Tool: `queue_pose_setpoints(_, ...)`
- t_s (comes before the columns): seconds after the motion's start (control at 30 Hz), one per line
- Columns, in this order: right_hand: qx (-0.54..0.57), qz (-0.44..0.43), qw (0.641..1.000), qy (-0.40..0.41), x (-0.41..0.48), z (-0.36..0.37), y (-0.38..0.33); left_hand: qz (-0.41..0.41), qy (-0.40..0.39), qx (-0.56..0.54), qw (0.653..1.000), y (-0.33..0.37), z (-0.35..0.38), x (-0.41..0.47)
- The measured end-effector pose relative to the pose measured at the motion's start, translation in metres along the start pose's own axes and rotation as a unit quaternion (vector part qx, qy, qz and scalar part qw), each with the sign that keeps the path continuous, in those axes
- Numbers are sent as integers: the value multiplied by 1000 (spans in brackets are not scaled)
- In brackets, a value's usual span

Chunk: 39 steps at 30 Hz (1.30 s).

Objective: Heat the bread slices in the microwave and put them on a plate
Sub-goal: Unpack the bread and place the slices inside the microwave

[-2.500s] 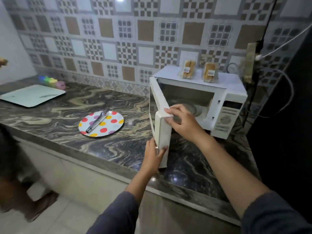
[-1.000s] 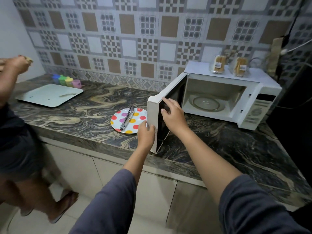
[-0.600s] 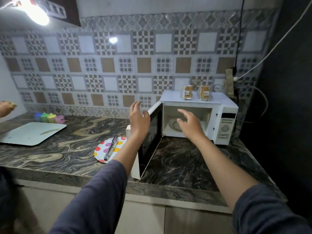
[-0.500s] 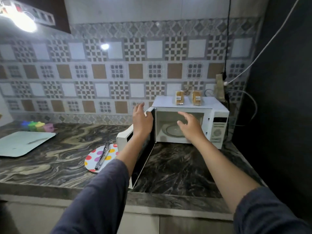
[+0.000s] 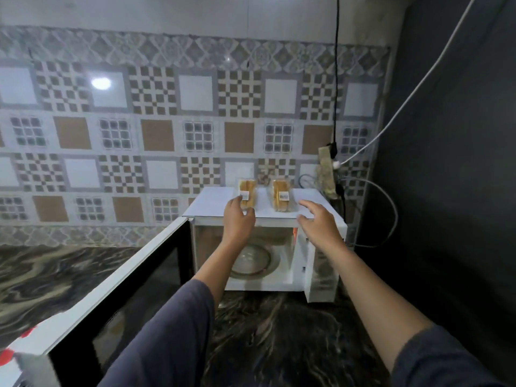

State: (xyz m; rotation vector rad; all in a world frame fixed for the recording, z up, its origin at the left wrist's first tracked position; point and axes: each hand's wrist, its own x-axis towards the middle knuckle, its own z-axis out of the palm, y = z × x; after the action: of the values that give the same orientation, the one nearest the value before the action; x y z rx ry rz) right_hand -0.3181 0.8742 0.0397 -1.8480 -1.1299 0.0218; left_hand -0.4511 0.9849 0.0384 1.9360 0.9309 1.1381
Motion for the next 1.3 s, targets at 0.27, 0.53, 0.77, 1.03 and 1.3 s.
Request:
queue_pose_setpoints(0.27, -8, 53, 998, -38, 132, 25, 58, -16, 43, -6, 999, -40, 53, 117)
queue_pose_setpoints(0.53, -5, 136, 979, -149, 190, 53, 75, -68, 51, 163, 983, -69, 62, 173)
queue_pose_setpoints(0.77, 42, 127, 985, -109, 196, 68, 67, -165, -91, 297, 936, -60, 66, 195)
queue_pose_setpoints(1.03, 50, 118, 991, -42, 195, 80, 57, -206, -98, 43, 973, -52, 66, 193)
queue_pose_setpoints(1.3, 196, 170, 965, -49, 192, 77, 60, -274, -123, -150, 942, -58, 64, 200)
